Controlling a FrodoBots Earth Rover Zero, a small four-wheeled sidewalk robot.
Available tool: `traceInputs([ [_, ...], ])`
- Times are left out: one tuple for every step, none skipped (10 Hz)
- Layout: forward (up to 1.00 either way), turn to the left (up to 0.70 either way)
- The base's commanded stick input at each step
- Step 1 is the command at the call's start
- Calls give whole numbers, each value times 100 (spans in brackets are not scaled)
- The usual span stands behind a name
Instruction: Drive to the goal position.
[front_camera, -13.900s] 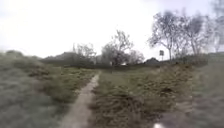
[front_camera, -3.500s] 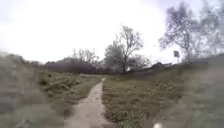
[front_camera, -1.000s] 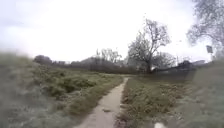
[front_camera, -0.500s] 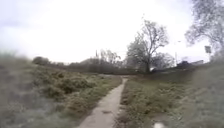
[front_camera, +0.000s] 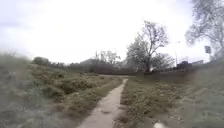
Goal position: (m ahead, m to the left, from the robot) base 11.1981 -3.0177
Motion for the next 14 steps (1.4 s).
traceInputs([
  [70,-10],
  [70,0],
  [70,0],
  [70,-1],
  [70,-4],
  [70,-3],
  [70,-3],
  [70,-2],
  [70,-1],
  [70,-1],
  [70,0],
  [70,-7],
  [70,-35],
  [70,-35],
])
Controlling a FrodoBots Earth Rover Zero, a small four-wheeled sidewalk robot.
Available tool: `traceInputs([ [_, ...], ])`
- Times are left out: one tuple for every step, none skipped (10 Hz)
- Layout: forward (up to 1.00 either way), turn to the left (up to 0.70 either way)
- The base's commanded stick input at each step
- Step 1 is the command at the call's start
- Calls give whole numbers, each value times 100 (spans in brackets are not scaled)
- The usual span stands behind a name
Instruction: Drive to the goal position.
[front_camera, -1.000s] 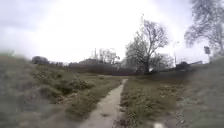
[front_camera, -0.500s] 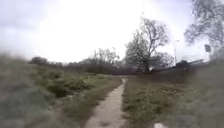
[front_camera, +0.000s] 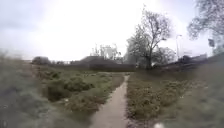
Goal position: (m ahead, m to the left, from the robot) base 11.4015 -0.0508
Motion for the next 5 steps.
traceInputs([
  [70,-35],
  [70,-35],
  [70,-21],
  [70,-2],
  [70,0],
])
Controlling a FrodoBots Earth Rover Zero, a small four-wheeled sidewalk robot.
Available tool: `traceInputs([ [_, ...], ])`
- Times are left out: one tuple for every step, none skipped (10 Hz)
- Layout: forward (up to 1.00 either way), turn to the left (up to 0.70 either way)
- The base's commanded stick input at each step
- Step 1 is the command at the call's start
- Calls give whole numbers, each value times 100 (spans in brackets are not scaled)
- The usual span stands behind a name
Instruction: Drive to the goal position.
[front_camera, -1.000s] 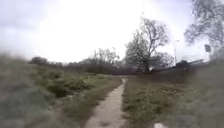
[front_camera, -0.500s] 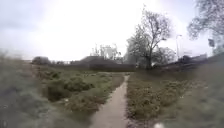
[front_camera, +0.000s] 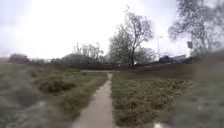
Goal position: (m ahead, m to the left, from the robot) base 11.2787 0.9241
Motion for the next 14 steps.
traceInputs([
  [70,-15],
  [70,-35],
  [70,-35],
  [70,-35],
  [70,-35],
  [70,-35],
  [70,-22],
  [70,0],
  [70,0],
  [70,0],
  [70,0],
  [0,70],
  [0,47],
  [0,0],
])
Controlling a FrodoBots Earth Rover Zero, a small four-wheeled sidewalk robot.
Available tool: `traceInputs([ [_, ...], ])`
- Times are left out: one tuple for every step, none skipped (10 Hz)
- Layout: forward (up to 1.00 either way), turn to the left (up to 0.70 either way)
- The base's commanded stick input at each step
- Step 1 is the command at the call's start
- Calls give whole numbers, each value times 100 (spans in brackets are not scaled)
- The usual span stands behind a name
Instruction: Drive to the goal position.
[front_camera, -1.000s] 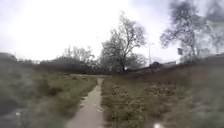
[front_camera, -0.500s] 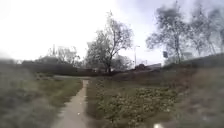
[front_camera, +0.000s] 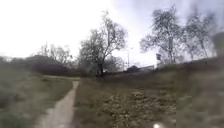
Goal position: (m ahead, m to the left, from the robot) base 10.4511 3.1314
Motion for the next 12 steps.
traceInputs([
  [0,0],
  [0,0],
  [0,0],
  [0,0],
  [0,0],
  [0,0],
  [0,0],
  [0,0],
  [70,35],
  [70,35],
  [70,35],
  [70,35],
])
